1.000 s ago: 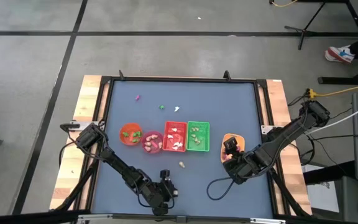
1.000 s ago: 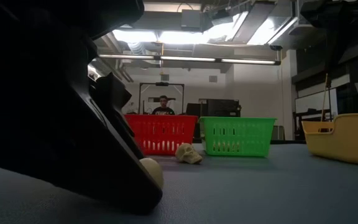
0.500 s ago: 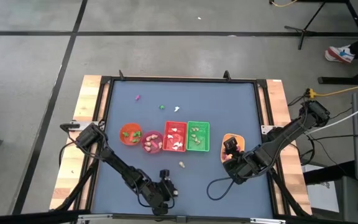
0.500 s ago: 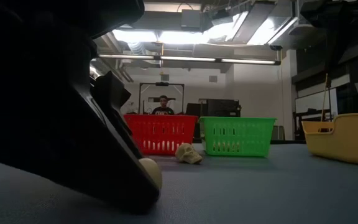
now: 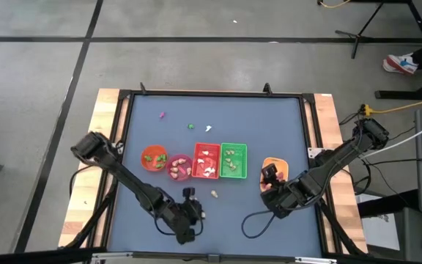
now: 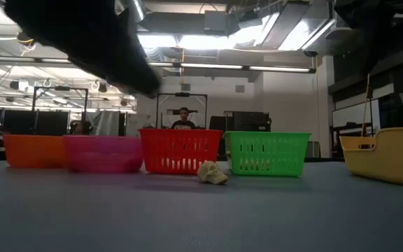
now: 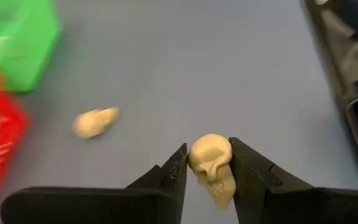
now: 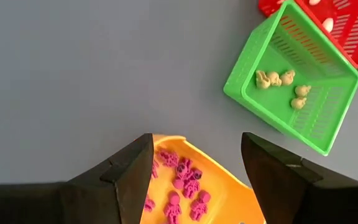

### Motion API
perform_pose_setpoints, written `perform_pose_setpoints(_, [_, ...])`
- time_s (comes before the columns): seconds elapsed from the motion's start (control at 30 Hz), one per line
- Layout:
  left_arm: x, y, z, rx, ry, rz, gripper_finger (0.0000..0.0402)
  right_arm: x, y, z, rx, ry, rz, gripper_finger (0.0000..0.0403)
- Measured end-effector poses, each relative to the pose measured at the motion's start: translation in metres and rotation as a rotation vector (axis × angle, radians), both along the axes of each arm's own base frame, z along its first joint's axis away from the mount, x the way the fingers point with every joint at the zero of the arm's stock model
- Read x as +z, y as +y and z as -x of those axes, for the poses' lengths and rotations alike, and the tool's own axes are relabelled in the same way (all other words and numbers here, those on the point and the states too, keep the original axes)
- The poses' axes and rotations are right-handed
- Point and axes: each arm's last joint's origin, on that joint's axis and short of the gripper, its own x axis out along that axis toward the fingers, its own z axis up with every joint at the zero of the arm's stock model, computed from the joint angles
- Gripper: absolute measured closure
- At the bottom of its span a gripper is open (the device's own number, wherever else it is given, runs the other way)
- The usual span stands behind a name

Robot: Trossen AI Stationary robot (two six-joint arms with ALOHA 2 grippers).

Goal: Sort Halloween decoration
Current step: Put the yellow skull toy into the pink bowl

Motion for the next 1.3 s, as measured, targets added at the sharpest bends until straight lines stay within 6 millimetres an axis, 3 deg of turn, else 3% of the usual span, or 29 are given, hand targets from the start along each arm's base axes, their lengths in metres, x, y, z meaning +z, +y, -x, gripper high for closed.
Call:
perform_pose_setpoints(0.23, [0.038,0.043,0.015,0.083,0.116,-0.082,0.0323,0.003,0.006,-0.007,0.0,-0.077,-0.061,0.0159])
perform_pose_setpoints(0.37, [0.05,0.069,0.022,0.148,0.188,-0.128,0.0324,0.006,0.011,-0.013,0.0,-0.152,-0.121,0.0159])
perform_pose_setpoints(0.57, [0.049,0.101,0.025,0.231,0.321,-0.193,0.0324,0.014,0.019,-0.024,-0.002,-0.283,-0.227,0.0159])
perform_pose_setpoints(0.83, [0.046,0.128,0.026,0.307,0.423,-0.226,0.0324,0.021,0.029,-0.036,-0.155,-0.414,-0.437,0.0159])
perform_pose_setpoints(1.03, [0.045,0.139,0.024,0.331,0.442,-0.23,0.0321,0.002,0.041,-0.052,-0.226,-0.425,-0.491,0.0159])
perform_pose_setpoints(1.3, [0.044,0.148,0.026,0.36,0.483,-0.24,0.0281,-0.032,0.057,-0.073,-0.255,-0.446,-0.487,0.0159])
